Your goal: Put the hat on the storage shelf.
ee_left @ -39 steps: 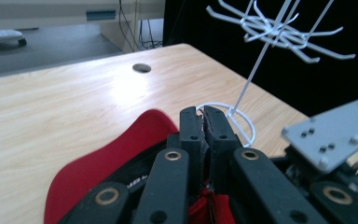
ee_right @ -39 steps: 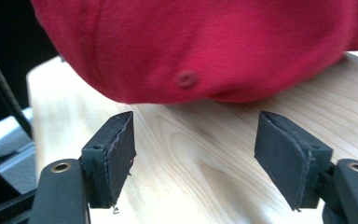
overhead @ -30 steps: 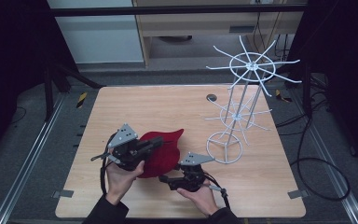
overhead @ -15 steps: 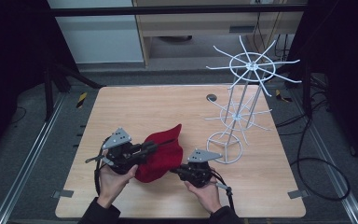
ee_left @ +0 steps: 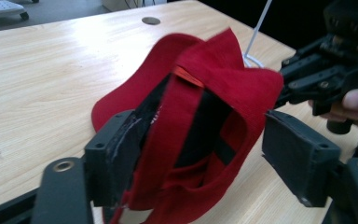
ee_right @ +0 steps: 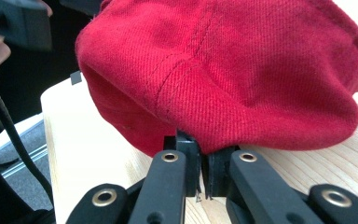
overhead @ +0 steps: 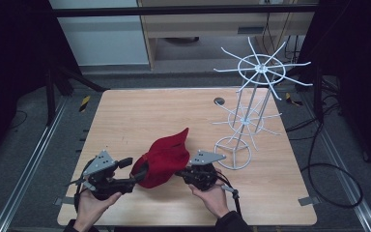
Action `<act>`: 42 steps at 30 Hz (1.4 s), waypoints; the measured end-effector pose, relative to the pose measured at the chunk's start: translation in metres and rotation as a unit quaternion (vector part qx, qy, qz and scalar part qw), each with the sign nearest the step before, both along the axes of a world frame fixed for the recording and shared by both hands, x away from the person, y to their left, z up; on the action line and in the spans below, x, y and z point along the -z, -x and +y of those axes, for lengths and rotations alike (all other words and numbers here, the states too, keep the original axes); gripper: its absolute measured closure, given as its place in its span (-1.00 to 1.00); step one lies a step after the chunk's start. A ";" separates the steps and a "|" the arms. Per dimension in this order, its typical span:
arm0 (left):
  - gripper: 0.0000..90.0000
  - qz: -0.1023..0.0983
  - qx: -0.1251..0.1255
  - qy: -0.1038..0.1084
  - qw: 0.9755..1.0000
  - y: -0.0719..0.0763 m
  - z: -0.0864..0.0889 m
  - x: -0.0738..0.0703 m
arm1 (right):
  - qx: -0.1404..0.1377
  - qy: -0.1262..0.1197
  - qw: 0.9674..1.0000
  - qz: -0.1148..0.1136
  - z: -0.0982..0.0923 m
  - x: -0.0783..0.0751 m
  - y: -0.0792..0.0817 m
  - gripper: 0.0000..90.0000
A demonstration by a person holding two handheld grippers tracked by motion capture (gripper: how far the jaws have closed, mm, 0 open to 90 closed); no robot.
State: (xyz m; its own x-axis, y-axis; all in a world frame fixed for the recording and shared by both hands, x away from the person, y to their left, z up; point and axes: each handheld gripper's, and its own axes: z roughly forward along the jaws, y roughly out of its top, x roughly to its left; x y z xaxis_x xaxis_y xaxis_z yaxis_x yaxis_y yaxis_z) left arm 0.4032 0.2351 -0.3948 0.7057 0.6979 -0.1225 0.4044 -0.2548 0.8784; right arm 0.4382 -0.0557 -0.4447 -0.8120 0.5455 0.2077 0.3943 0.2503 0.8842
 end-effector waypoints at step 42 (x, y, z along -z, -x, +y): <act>0.94 -0.025 -0.055 0.101 0.993 -0.023 -0.035 -0.035 | 0.060 0.022 0.997 -0.038 -0.042 0.011 0.011 0.01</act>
